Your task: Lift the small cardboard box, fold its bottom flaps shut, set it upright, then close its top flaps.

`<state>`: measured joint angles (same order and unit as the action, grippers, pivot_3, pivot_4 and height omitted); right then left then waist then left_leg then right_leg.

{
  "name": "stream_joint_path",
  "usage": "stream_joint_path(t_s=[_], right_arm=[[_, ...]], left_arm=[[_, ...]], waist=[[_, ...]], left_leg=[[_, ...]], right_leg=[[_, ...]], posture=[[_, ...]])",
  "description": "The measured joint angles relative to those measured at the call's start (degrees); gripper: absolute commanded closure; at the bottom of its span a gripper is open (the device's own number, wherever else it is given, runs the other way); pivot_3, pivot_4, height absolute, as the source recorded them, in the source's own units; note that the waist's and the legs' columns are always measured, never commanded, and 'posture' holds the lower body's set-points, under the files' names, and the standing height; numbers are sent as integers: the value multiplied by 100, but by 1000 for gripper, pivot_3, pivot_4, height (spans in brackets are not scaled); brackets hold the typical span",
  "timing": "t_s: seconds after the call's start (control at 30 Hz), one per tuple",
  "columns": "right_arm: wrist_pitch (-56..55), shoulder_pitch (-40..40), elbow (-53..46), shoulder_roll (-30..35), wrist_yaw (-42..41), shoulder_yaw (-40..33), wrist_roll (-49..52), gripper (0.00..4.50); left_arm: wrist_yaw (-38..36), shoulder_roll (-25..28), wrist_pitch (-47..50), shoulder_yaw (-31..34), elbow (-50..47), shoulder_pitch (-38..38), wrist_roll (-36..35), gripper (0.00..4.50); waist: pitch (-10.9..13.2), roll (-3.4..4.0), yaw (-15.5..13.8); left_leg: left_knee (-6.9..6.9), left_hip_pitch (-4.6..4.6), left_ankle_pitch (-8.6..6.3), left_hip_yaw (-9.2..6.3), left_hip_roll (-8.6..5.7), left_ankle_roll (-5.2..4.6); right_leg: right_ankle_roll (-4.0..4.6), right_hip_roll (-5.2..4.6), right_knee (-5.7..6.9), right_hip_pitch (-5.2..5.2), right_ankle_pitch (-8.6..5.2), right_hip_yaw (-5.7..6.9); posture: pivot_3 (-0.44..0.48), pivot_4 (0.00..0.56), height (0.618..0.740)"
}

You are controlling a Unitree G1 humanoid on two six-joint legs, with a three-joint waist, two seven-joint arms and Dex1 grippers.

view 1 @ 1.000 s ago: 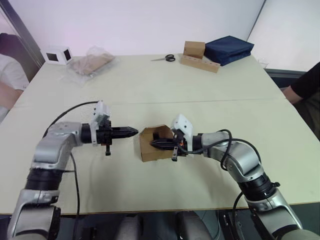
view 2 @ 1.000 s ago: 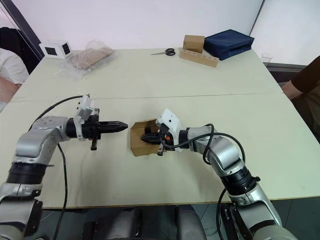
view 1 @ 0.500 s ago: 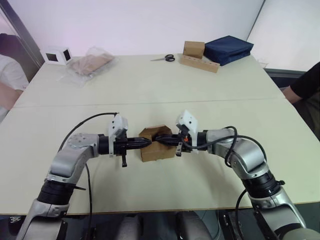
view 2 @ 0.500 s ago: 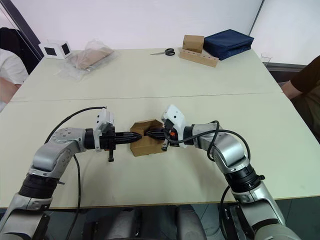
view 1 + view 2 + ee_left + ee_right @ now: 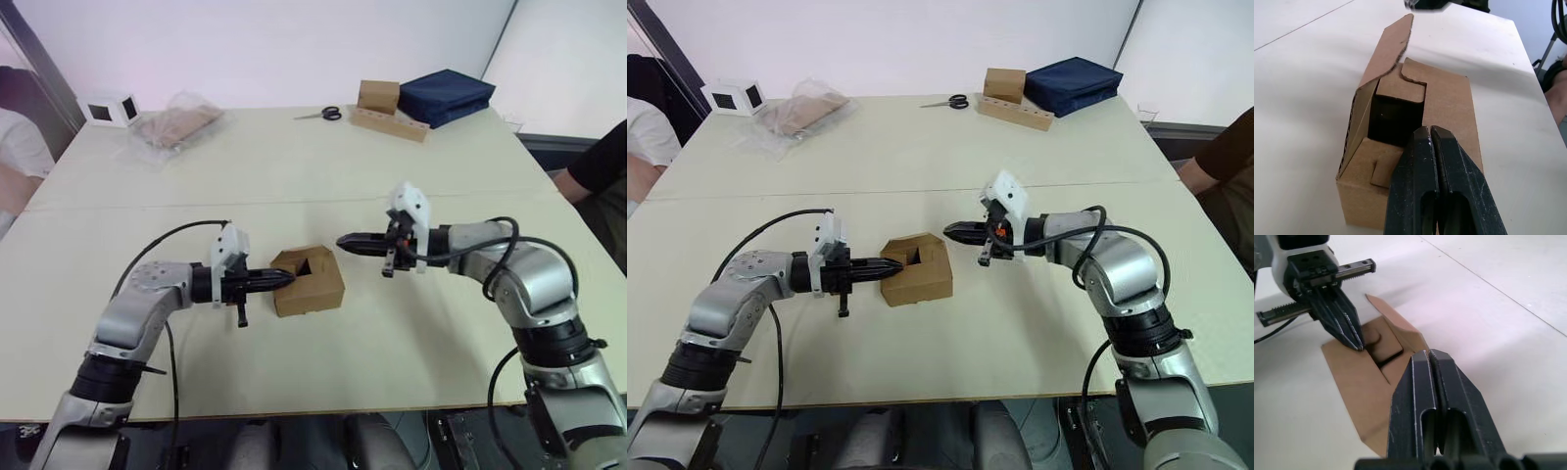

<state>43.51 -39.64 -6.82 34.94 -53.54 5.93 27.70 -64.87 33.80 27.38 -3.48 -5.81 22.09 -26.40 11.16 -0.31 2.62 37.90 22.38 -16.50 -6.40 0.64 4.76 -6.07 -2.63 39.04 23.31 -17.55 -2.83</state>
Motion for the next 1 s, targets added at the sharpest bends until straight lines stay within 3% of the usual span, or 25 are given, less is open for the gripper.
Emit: stream_joint_path(t_s=[0.17, 0.4, 0.87, 1.0], right_arm=[[-268, -772, 1002, -528, -98, 30, -65, 4500], [-594, -1064, 1857, -1171, -364, 524, -395, 4500], [-509, -435, 1264, -1075, -801, 1015, -619, 4500], [-578, -309, 1167, -1079, -805, 1072, -716, 4500]], left_arm=[[26, 59, 85, 0, -126, -41, -36, 4467], [87, 96, 100, 0, -161, -70, -47, 4467], [215, 94, 205, -6, -321, -106, -53, 4467], [159, 319, 321, 22, -494, -189, -132, 4467]], waist=[[0, 1, 10], [0, 1, -12], [1, 2, -5], [1, 2, -4]], left_leg=[[-7, 0, 0, 1, 2, 0], [-4, 2, 0, 1, 0, 1], [-4, 2, 0, -1, 1, 1], [-5, 2, 0, -1, 1, 0]], right_leg=[[1, 2, -4, 3, 0, -1], [0, -3, -4, 3, 0, 0], [0, 0, -3, 4, 0, 0], [0, -1, -3, 4, 0, 0]], posture=[[0, 150, 740], [0, 150, 740], [0, 150, 740], [0, 150, 740]])
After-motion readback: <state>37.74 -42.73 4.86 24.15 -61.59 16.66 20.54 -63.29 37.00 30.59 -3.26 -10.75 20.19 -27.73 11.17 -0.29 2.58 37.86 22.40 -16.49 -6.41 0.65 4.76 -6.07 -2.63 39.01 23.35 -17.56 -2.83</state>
